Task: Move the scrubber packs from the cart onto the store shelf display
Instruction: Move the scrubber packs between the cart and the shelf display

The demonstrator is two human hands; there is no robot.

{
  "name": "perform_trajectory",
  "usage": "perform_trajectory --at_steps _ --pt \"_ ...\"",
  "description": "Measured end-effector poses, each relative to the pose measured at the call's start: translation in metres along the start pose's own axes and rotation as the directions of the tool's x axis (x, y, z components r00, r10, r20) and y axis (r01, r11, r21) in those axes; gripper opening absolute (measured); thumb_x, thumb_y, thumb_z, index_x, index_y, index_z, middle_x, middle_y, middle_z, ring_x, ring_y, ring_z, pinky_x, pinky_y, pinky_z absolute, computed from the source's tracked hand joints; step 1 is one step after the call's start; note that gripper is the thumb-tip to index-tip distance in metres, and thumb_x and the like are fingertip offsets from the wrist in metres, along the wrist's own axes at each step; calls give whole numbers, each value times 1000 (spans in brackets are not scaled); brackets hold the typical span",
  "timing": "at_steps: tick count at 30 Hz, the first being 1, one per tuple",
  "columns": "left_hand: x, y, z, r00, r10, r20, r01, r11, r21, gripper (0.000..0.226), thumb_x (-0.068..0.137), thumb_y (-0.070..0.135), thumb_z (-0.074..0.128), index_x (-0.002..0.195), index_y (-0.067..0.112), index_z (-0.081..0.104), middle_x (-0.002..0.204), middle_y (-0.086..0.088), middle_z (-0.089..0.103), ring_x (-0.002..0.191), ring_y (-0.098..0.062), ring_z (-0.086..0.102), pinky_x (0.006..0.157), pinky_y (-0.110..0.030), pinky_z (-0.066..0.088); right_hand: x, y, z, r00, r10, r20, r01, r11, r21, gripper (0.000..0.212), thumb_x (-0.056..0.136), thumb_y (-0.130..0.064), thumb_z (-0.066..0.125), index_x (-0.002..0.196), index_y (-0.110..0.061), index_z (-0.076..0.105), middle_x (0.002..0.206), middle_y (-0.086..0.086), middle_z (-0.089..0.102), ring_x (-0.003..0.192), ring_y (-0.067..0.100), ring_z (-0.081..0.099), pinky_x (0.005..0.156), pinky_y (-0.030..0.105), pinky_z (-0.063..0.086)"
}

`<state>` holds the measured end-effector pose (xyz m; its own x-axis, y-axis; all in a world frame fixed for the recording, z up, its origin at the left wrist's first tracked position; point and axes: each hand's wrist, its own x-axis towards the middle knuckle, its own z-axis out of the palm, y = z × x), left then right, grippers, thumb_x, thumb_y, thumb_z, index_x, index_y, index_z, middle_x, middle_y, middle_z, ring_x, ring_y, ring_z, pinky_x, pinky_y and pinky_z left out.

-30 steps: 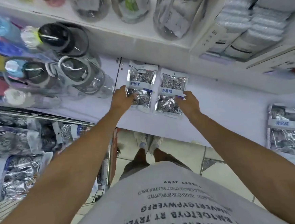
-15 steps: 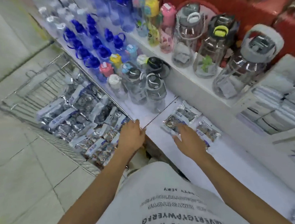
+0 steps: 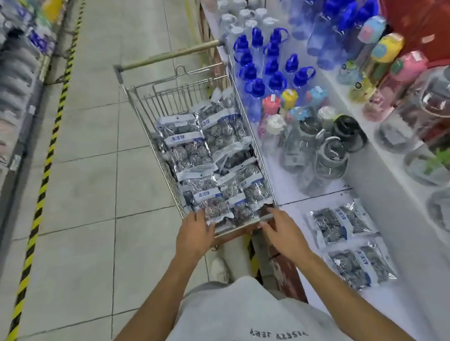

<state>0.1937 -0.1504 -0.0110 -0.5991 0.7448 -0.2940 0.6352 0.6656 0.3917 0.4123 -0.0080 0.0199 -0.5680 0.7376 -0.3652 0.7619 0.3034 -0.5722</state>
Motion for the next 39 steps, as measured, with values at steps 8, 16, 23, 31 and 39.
perform_trajectory --at_steps 8,16,23,31,39 --pt "60 -35 13 969 -211 125 238 933 -269 46 98 39 61 133 10 52 124 -17 61 116 -35 59 94 -45 52 87 -39 27 982 127 139 -131 991 17 66 102 -49 55 156 -14 39 157 10 47 140 29 48 114 45 41" --pt "116 -36 33 874 -381 303 484 749 -453 47 90 33 77 122 10 53 119 -8 62 101 -25 61 83 -34 51 167 -33 53 917 313 246 -334 941 47 69 99 -38 67 154 -9 38 153 14 49 136 32 51 107 38 41" --pt "158 -29 54 749 -561 354 651 518 -555 50 82 28 87 118 10 59 115 -9 72 99 -24 70 89 -37 59 229 -5 86 859 405 313 -436 899 35 84 92 -30 77 158 -8 30 156 15 45 135 34 51 88 29 49" --pt "168 -51 100 718 -647 257 661 518 -543 36 70 37 86 99 29 66 106 -6 72 86 -25 73 79 -46 64 250 15 107 849 379 367 -406 914 -5 71 84 -27 83 145 -12 50 130 10 66 115 32 65 93 40 54" --pt "149 -27 28 733 -621 280 596 386 -704 30 89 12 78 114 13 63 108 -4 70 101 -24 69 92 -39 59 231 10 76 919 279 279 -349 904 245 49 93 -17 75 138 -12 56 133 7 65 109 26 66 93 37 54"
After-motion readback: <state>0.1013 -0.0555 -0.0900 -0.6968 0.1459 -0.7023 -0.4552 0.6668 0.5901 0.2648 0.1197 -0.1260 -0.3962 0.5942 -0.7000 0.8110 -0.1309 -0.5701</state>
